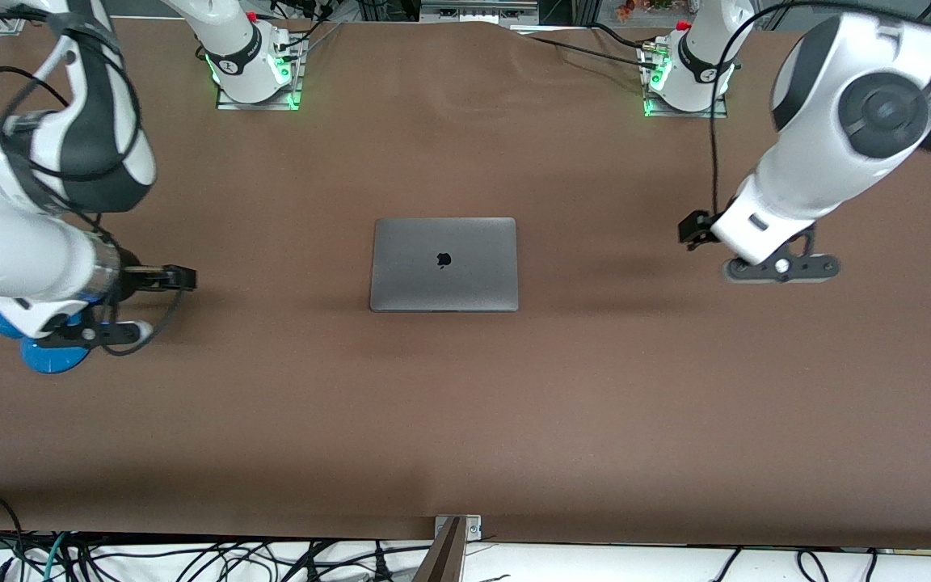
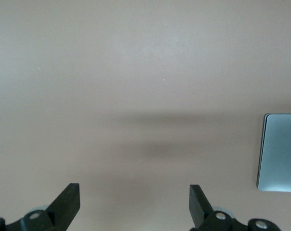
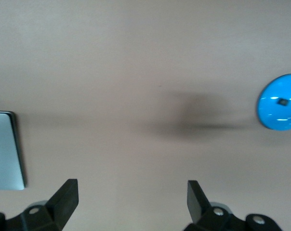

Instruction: Close laptop with both arms from behind

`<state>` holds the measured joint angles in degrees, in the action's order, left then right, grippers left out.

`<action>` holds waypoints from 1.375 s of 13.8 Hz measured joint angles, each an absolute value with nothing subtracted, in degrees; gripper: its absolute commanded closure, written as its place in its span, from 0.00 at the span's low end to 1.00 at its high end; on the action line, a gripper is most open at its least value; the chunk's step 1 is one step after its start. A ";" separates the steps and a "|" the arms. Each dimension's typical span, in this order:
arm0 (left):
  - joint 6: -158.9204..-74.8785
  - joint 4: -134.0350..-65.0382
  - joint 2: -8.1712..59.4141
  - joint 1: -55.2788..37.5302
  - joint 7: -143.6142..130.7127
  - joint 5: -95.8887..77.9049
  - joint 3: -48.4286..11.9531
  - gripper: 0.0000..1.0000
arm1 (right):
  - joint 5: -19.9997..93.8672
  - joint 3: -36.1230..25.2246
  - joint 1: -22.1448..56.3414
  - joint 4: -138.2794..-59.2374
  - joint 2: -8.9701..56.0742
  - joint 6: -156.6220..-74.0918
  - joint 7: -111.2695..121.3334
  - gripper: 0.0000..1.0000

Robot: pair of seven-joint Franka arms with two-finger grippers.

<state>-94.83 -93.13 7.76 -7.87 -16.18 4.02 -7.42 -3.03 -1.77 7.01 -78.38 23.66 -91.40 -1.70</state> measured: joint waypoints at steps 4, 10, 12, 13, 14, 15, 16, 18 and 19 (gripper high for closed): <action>-94.32 -94.32 1.79 -6.88 -12.28 0.38 -7.16 0.00 | -3.00 -2.19 2.99 -77.14 16.70 -88.63 1.03 0.00; -93.76 -96.13 0.28 -4.18 -6.53 1.05 -6.83 0.00 | -2.99 -2.20 1.12 -93.13 -0.61 -86.86 0.84 0.00; -93.60 -96.18 0.27 -4.17 -6.31 1.75 -6.83 0.00 | -2.99 -2.10 0.54 -97.73 -3.10 -89.55 0.84 0.00; -93.44 -96.18 0.27 -4.18 -6.29 1.81 -6.74 0.00 | -2.98 -1.52 0.28 -99.28 -3.87 -90.44 0.84 0.00; -93.29 -96.18 0.26 -4.18 -6.27 1.85 -6.52 0.00 | -2.98 -0.42 -0.22 -100.24 -4.36 -91.02 0.82 0.00; -93.12 -96.17 0.19 -4.18 -6.23 1.85 -6.19 0.00 | -2.98 0.79 -0.73 -100.67 -4.58 -91.28 0.66 0.00; -93.04 -96.16 0.06 -4.17 -6.20 1.85 -5.86 0.00 | -2.98 1.47 -0.87 -100.72 -4.60 -91.36 0.48 0.00; -92.73 -96.16 -0.43 -4.17 -6.13 1.85 -5.56 0.00 | -2.98 1.79 -0.89 -100.73 -4.60 -91.48 0.42 0.00; -92.56 -96.14 -0.66 -4.17 -6.12 1.85 -5.53 0.00 | -2.98 1.79 -0.91 -100.73 -4.60 -91.58 0.42 0.00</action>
<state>-92.56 -96.14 -0.66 -4.17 -6.12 1.85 -5.53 -2.98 1.79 -0.91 -100.73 -4.60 -91.58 0.42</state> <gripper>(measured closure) 0.000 0.000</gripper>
